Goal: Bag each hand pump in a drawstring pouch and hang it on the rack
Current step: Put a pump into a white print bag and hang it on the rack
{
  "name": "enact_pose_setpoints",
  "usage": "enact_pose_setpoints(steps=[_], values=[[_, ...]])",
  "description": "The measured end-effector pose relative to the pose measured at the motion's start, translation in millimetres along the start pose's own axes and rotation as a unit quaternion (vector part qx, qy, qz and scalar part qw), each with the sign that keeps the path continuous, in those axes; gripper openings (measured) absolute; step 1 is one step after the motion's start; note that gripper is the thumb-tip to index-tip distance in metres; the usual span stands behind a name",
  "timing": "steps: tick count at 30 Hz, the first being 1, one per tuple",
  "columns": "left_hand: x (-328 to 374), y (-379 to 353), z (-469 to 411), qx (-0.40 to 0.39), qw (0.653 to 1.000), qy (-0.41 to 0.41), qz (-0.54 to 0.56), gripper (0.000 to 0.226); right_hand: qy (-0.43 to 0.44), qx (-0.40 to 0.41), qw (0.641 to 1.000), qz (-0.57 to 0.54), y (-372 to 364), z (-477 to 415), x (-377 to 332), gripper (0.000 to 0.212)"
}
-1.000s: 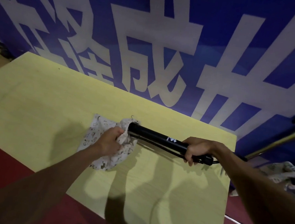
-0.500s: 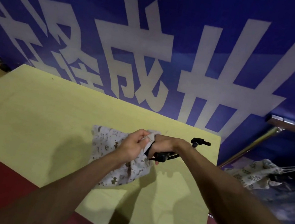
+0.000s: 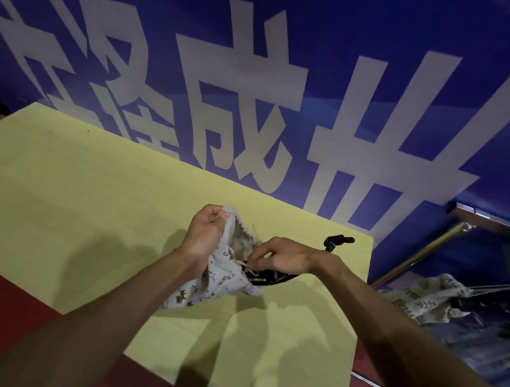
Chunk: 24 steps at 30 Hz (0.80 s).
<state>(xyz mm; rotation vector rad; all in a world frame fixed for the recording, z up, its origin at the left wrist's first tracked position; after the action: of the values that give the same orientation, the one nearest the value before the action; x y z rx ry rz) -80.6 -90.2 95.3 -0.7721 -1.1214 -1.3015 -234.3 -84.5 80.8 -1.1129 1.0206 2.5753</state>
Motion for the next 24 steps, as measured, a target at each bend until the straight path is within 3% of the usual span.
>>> enact_pose_setpoints(steps=[6, 18, 24], values=[[-10.1, 9.7, 7.5, -0.030, 0.999, 0.012, -0.001, 0.011, 0.034, 0.118, 0.992, 0.040, -2.7, -11.0, -9.5, 0.015], [-15.8, 12.4, 11.2, -0.078, 0.996, 0.009, -0.045, 0.015, 0.014, 0.049, 0.998, 0.044, -39.7, -28.7, -22.4, 0.012], [-3.1, -2.2, 9.6, -0.094, 0.994, -0.018, -0.057, 0.014, -0.004, 0.035, 0.999, -0.025, -28.7, -16.5, -9.8, 0.004]])
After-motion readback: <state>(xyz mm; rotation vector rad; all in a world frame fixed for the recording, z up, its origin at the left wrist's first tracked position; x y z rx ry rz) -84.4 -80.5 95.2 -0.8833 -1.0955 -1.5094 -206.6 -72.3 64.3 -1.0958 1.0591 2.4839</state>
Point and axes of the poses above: each hand's wrist, its own z-axis away from the middle knuckle, its own y-axis out of the back of the hand, x = y × z, the point moved 6 cm from there along -z, towards the middle knuckle, and after that the axes turned 4 degrees about y, right-handed, at the moved point
